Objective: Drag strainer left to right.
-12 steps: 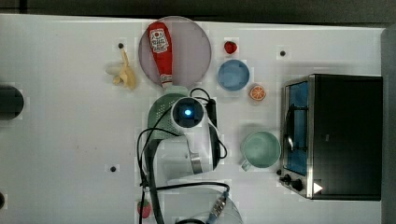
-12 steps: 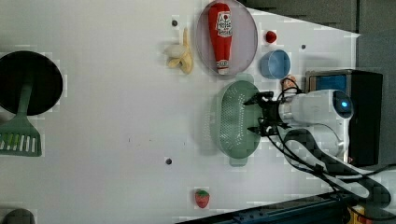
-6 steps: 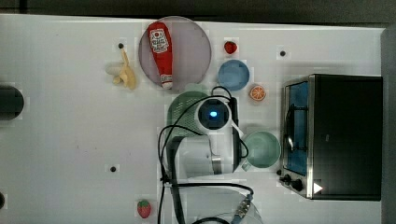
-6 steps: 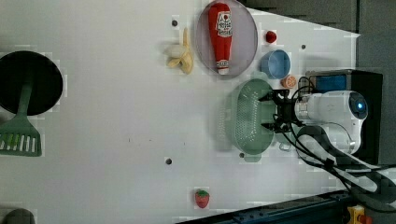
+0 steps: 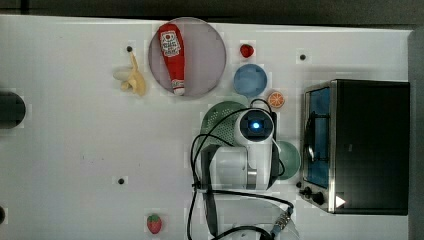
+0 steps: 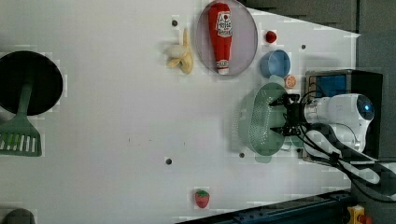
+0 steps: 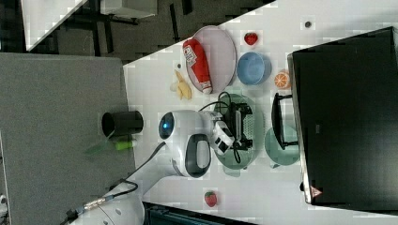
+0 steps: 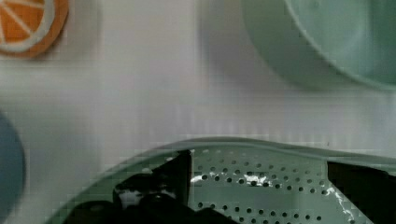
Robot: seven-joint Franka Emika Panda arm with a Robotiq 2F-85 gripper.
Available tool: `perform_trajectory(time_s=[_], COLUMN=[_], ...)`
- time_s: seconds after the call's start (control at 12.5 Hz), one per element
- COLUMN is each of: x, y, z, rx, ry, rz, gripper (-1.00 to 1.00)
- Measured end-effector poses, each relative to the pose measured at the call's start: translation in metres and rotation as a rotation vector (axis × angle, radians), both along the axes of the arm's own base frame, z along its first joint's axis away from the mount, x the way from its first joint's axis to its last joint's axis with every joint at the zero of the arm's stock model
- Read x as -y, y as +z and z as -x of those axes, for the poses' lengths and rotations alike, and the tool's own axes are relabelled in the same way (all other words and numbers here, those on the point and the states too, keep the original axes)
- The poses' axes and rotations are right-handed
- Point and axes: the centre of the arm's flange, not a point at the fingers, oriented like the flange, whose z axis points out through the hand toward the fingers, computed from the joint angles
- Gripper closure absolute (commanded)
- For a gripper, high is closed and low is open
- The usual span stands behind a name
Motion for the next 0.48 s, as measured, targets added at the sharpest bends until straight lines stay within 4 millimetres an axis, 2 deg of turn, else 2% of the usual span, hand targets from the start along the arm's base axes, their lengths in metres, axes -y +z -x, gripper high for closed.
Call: perform_trajectory(time_s=[0.16, 0.32, 0.48], x=[0.007, 0.008, -0.008], y=[-0.003, 0.001, 0.019], z=[0.006, 0.003, 0.002], rx=[-0.008, -0.004, -0.022], ry=[-0.005, 0.016, 0.156], rz=[0.001, 0.003, -0.009], gripper=[-1.0, -1.0, -1.0])
